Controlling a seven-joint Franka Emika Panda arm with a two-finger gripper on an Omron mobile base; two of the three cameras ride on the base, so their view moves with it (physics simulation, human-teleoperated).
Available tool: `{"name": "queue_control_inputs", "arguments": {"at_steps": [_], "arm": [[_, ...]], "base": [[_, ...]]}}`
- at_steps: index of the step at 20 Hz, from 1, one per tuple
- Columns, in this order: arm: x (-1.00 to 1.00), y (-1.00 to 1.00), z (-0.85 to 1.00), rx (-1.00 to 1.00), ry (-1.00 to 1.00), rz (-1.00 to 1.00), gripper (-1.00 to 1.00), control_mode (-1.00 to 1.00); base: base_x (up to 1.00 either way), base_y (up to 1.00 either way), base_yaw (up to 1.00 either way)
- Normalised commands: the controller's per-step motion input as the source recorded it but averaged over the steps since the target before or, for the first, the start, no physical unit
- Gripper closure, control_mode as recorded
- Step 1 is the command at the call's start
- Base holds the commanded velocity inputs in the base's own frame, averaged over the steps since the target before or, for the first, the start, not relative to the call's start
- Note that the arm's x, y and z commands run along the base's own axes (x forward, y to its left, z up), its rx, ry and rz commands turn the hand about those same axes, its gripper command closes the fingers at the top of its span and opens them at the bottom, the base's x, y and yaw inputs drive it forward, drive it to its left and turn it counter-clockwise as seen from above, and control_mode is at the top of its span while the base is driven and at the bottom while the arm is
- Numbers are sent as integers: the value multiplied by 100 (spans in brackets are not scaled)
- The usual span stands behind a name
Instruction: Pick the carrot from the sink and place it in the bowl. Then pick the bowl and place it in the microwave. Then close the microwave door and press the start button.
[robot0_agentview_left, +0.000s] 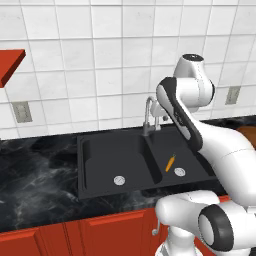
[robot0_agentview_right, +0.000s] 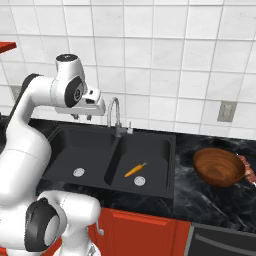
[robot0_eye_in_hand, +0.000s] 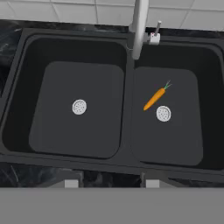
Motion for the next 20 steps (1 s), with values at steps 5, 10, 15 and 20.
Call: {"name": "queue_control_inputs", "arguments": {"at_steps": [5, 10, 15, 20], "arm": [[-20, -36, -5, 0, 0, -5, -100, -100], [-46, -95, -38, 14, 0, -15, -100, -100], [-5, -87, -78, 15, 0, -11, -100, -100], [26, -43, -46, 11, 0, -4, -100, -100]], "base": [[0, 0, 0], [0, 0, 0], [0, 0, 0], [0, 0, 0]]}}
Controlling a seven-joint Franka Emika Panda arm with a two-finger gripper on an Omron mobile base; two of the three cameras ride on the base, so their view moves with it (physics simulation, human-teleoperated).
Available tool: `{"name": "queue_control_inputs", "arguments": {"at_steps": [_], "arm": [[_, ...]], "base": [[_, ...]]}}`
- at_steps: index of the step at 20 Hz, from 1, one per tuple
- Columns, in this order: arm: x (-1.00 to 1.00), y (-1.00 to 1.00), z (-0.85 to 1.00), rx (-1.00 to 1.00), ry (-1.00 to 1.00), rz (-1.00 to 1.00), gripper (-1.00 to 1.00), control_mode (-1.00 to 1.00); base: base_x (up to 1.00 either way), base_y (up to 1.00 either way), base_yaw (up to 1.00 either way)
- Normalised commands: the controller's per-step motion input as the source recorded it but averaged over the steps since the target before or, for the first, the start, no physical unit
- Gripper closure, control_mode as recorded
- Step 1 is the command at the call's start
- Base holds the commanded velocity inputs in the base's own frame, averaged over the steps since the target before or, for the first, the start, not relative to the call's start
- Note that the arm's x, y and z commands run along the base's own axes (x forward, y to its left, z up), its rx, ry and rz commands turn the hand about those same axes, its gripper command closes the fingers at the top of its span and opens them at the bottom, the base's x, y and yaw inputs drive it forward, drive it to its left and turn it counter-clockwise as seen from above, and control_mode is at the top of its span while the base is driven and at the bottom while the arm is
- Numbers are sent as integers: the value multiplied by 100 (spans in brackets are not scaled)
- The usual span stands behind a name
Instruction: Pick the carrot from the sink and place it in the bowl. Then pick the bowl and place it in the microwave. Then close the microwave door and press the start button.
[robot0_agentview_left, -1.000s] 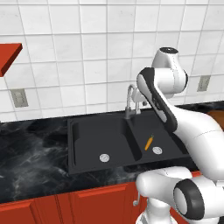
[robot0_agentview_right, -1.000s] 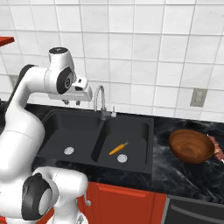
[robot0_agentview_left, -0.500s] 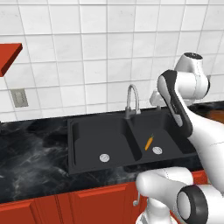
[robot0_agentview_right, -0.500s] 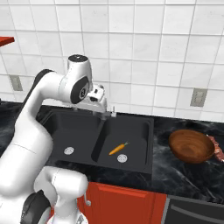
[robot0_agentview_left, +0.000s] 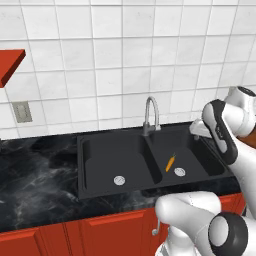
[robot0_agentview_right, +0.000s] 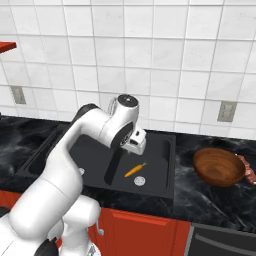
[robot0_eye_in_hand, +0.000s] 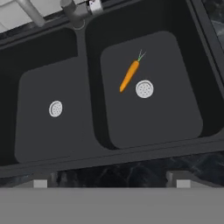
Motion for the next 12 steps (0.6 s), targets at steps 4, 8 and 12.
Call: {"name": "queue_control_inputs", "arguments": {"at_steps": [4, 8, 12], "arm": [[10, -14, -5, 4, 1, 0, -100, -100], [26, -1, -25, 0, 0, -9, -100, -100], [45, 1, -69, 0, 0, -18, -100, -100]], "base": [[0, 0, 0], [0, 0, 0], [0, 0, 0]]}}
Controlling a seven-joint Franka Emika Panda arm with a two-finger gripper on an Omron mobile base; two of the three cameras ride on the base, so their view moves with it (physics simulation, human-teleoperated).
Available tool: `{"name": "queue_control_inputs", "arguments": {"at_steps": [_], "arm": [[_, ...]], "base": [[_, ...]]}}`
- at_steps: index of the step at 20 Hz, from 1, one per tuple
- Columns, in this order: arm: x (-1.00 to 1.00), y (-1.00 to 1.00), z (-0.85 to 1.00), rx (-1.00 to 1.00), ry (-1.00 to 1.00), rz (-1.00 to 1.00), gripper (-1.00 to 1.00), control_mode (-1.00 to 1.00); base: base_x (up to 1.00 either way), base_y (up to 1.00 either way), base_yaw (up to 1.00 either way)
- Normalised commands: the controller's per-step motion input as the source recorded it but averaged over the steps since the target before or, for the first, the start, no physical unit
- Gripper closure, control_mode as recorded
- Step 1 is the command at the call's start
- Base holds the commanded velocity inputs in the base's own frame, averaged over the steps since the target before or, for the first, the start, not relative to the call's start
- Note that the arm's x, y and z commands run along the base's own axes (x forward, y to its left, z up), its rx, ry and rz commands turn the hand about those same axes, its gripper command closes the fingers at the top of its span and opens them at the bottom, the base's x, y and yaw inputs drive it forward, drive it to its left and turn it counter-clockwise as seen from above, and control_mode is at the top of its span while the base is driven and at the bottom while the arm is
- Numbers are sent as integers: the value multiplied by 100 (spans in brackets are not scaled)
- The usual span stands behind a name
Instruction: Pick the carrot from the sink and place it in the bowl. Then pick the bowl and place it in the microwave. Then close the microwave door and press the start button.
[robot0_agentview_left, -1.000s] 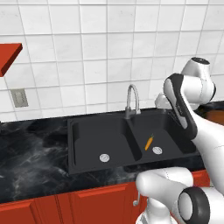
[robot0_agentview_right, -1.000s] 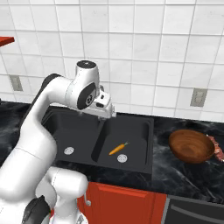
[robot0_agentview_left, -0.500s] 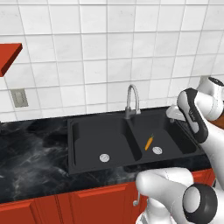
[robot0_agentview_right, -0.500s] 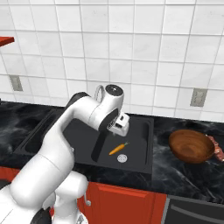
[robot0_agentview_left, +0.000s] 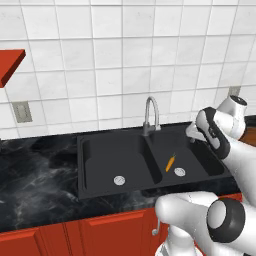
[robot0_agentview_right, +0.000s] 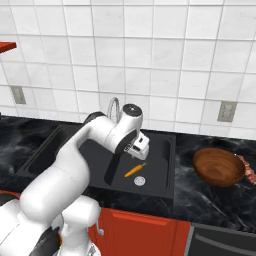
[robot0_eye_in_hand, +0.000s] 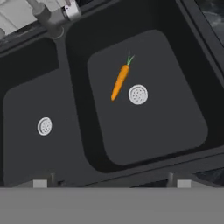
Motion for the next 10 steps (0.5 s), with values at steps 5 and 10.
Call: {"name": "queue_control_inputs", "arguments": {"at_steps": [5, 10], "arm": [[40, 0, -72, 0, 0, -17, -100, -100], [40, 1, -68, 0, 0, -11, -100, -100]], "base": [[0, 0, 0], [0, 0, 0]]}}
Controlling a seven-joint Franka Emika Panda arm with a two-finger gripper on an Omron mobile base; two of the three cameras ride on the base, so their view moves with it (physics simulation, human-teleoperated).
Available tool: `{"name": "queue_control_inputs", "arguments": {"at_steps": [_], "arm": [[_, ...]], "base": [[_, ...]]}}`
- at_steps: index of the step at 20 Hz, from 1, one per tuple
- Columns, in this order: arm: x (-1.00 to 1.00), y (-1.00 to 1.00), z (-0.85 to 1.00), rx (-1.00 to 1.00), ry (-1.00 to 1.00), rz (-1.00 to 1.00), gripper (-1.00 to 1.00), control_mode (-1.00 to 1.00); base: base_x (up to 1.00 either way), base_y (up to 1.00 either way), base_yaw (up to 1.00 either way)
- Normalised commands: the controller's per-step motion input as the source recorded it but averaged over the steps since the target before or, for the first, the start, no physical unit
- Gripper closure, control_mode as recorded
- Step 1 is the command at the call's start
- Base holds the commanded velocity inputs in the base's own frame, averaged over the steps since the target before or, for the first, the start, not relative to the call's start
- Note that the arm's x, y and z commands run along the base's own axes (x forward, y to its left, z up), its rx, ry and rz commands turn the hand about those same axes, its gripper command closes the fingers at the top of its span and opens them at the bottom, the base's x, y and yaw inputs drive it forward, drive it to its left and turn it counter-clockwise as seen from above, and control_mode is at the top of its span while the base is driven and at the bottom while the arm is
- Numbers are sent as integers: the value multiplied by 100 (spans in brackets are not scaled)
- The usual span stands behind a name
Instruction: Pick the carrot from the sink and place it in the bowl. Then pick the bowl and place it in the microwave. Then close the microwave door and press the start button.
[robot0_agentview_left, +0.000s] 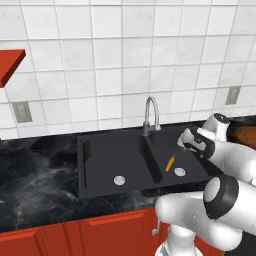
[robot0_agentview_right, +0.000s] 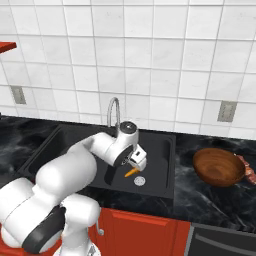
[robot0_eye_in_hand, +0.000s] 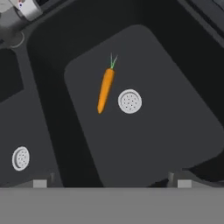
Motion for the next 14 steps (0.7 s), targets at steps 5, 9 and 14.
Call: {"name": "queue_control_inputs", "arguments": {"at_steps": [5, 9, 14], "arm": [[44, 5, -49, 0, 0, -9, -100, -100], [23, 0, -26, 0, 0, -3, -100, -100], [2, 0, 0, 0, 3, 0, -100, -100]], "base": [[0, 0, 0], [0, 0, 0], [0, 0, 0]]}}
